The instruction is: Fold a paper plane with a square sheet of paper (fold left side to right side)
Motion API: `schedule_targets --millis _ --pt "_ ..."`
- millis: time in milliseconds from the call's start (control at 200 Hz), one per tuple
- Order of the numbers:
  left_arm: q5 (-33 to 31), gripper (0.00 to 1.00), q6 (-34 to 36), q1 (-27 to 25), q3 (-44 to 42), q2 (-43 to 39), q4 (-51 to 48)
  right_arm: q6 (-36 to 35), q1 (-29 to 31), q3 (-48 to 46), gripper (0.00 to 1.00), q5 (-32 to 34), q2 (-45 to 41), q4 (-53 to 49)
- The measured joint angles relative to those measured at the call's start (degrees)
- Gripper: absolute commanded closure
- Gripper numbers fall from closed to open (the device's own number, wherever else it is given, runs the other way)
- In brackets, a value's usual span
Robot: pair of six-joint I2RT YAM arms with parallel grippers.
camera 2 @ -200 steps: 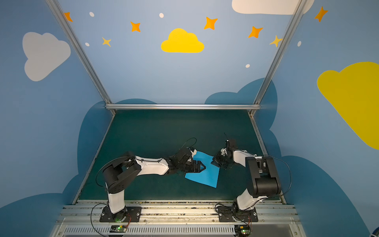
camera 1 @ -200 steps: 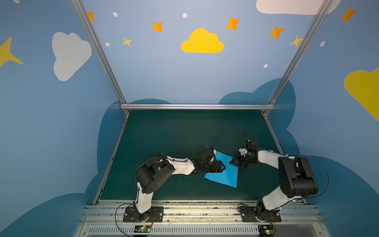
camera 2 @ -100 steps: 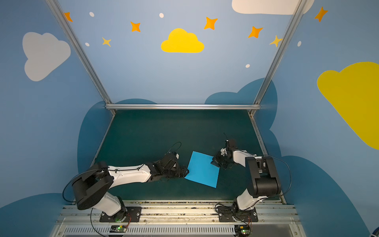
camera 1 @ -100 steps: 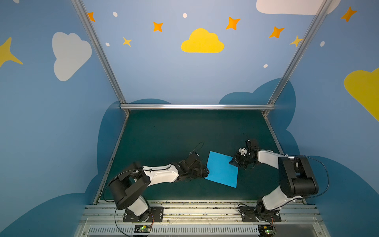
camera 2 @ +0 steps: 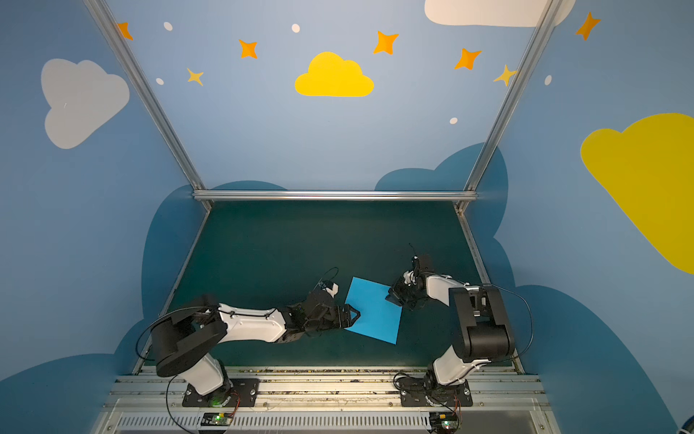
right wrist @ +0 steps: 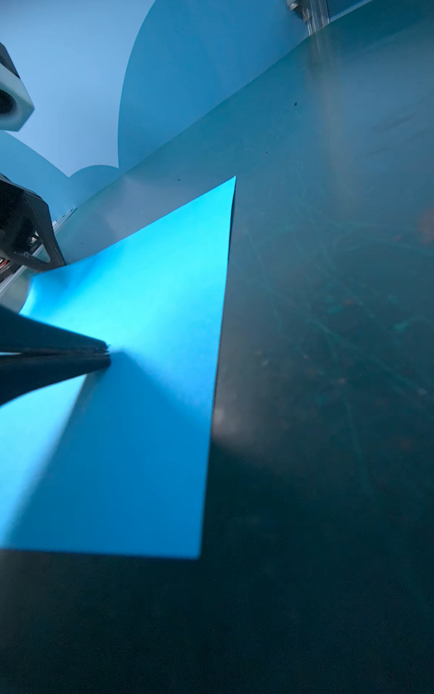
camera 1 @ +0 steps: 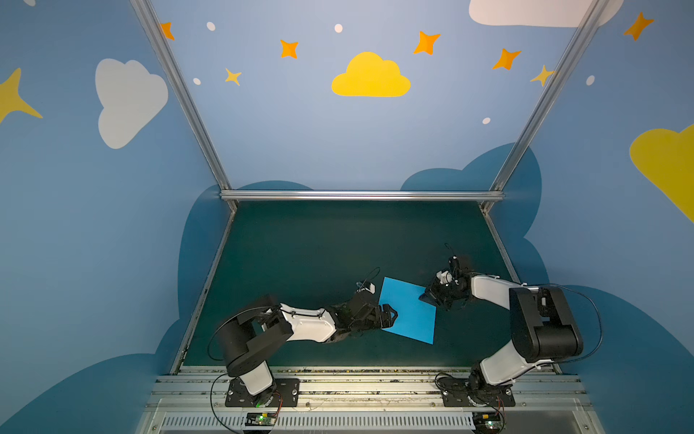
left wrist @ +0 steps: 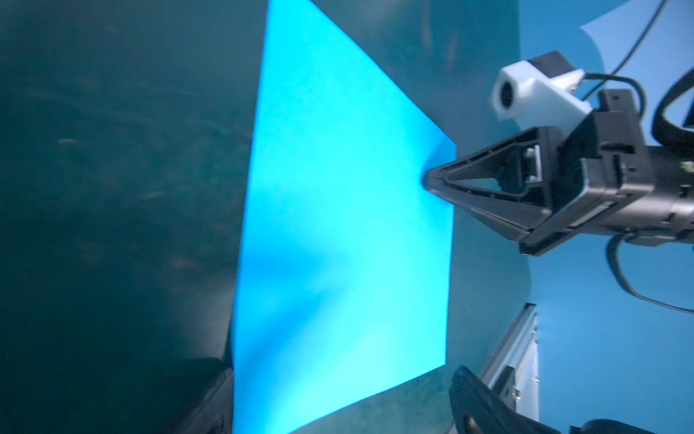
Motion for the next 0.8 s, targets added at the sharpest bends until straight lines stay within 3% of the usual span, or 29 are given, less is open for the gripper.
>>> schedule_targets --millis 175,491,691,801 --pt "2.0 0.11 0.3 0.7 0.0 2.6 5.7 0.0 0.0 0.0 0.96 0.0 0.0 0.0" --pt "14.4 0.13 4.1 6.9 1.1 6.2 10.4 0.0 0.0 0.0 0.96 0.0 0.0 0.0" --pt "18.4 0.13 6.2 8.5 1.6 7.2 11.0 0.0 0.0 0.0 0.96 0.0 0.0 0.0" --pt "19.6 0.21 6.8 9.4 2.2 8.4 12.0 0.0 0.0 0.0 0.96 0.0 0.0 0.0"
